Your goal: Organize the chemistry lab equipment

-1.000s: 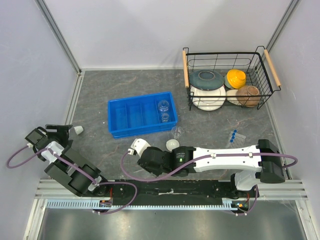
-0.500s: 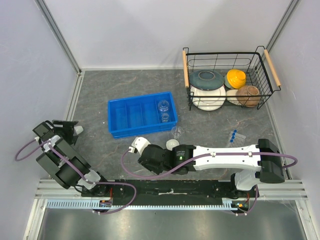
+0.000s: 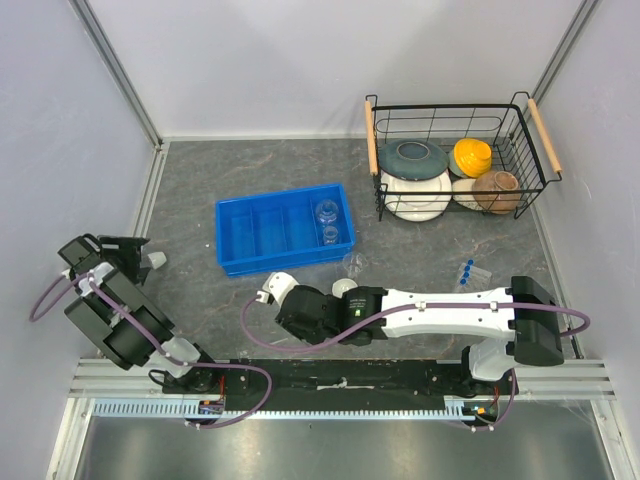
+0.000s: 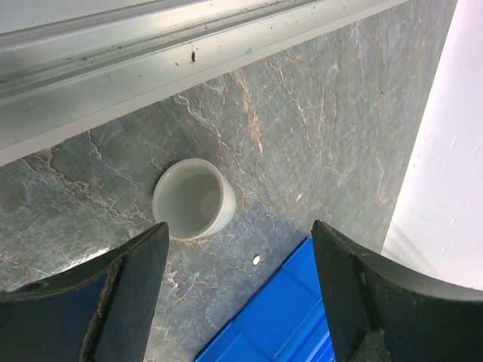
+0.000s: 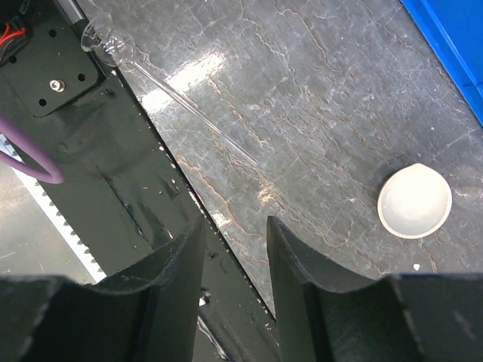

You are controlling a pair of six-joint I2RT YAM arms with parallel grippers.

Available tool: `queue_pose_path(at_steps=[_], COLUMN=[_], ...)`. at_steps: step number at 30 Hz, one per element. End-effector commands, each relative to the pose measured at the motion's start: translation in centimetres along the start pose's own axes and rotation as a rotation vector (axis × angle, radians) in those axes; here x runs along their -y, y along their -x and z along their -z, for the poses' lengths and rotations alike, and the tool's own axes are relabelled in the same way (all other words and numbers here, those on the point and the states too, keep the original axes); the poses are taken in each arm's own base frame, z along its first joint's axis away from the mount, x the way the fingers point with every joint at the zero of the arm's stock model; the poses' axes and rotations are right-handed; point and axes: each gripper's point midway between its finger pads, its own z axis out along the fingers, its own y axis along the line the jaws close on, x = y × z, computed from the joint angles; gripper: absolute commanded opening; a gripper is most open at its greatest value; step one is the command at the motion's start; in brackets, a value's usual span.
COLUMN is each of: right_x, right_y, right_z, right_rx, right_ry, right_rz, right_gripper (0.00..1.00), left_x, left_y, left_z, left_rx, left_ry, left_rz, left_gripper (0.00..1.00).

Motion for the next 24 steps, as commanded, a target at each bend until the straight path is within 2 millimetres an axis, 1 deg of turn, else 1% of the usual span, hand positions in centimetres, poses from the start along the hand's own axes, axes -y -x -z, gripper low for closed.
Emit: queue_pose_path(at_steps=[1,6,11,17,24], right_x=[-0.5,-0.4,-0.4,-0.6,-0.5], right_y=[1.8,1.7,1.8,1.9,1.4], right_z=[0.0,-0.4,-0.6,-0.6,-0.5], right_rx=[0.042,0.032,0.03,0.031,0.03], right_ry=[0.016,0.011,0.011,0.014,0.016], right_rz=[-0.006,-0.007,-0.015,-0.021,-0.051], right_gripper=[0.45,0.45,0.45,0.45,0.44], left_x=[2.7,3.0,2.6,3.1,3.6], left_y=[2.6,2.3,1.9,1.3,-0.8], left_z=[-0.4,-1.3,-2.3,-2.8,-3.0], left_rx=[0.063,0.053,0.031,0.009,-0.03], left_ry=[-0.061,-0.058,-0.049,-0.07,-0.078], left_rz=[-0.08,-0.093,-0.088,-0.11,-0.137], left_gripper=[0.82,0.82,0.82,0.81,0.78])
